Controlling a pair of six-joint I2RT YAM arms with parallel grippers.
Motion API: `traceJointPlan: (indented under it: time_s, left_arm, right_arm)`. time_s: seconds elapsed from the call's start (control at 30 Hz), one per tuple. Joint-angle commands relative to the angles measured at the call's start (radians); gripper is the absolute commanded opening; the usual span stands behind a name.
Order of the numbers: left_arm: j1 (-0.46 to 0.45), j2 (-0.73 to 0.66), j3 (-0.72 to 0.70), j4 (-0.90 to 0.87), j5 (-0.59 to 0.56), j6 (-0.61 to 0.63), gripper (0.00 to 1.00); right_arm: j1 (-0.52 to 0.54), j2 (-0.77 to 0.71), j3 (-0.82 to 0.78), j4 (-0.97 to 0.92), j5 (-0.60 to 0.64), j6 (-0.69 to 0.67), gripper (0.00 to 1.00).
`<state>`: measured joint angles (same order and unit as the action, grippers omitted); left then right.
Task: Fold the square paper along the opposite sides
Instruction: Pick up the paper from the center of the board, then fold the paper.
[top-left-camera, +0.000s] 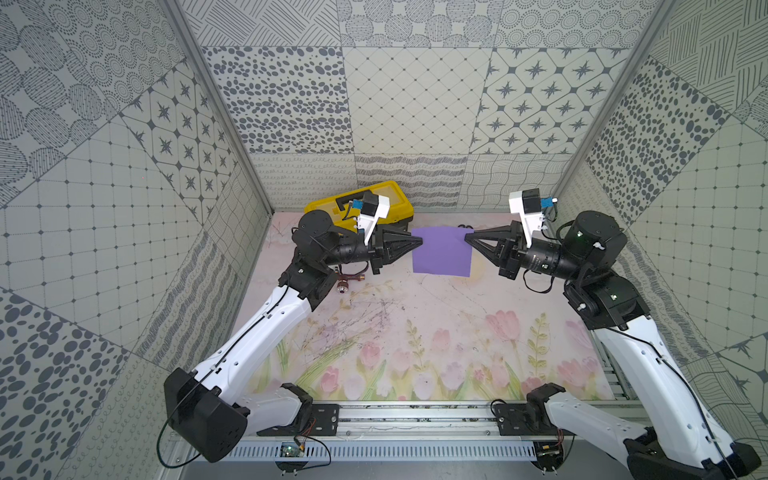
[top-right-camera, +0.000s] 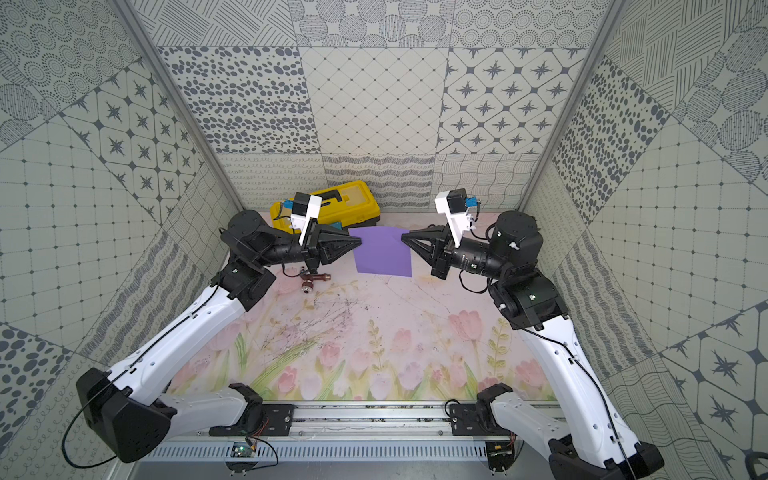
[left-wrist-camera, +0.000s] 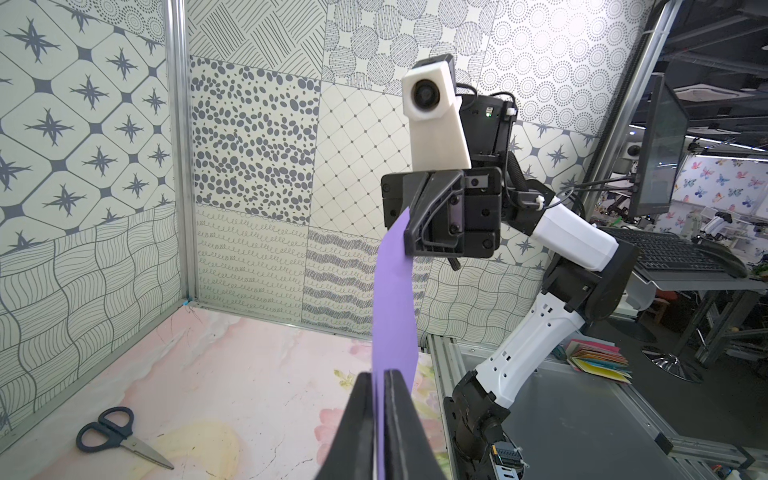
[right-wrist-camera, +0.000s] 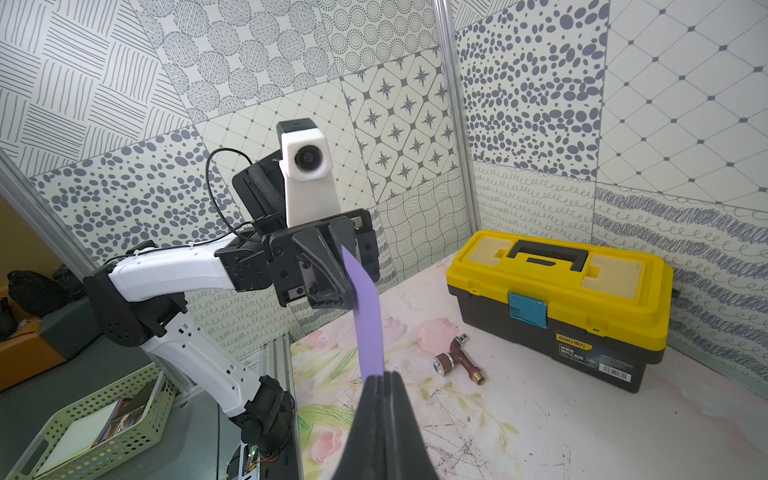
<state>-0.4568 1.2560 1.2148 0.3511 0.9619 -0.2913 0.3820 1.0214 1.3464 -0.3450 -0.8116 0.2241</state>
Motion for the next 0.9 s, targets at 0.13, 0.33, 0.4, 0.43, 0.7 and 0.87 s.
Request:
traceJointPlan:
  time_s: [0.13,0.33,0.4,0.43,0.7,0.87]
  left_arm:
    - [-0.002,0.005,0.008,0.056,0.005,-0.017,0.0]
    - [-0.002,0.007,0.013,0.054,-0.017,-0.038,0.0]
    - [-0.003,0.002,0.023,0.039,-0.014,-0.041,0.0]
    - [-0.002,-0.002,0.03,0.024,-0.01,-0.042,0.0]
    - [-0.003,-0.032,0.062,-0.059,0.017,-0.032,0.0]
    - [-0.003,-0.03,0.063,-0.081,0.01,-0.019,0.0]
  right_arm:
    - [0.003,0.006,0.003,0.046,-0.012,0.001,0.0]
    - [0.003,-0.009,-0.011,0.043,0.061,0.003,0.44]
    - [0.003,-0.034,-0.035,0.039,0.186,-0.011,0.65]
    - [0.002,-0.051,-0.053,0.039,0.29,-0.015,0.67]
    - [0.001,-0.028,-0.105,0.04,0.583,-0.078,0.66]
    - [0.0,0.005,-0.095,0.058,0.494,-0.077,0.64]
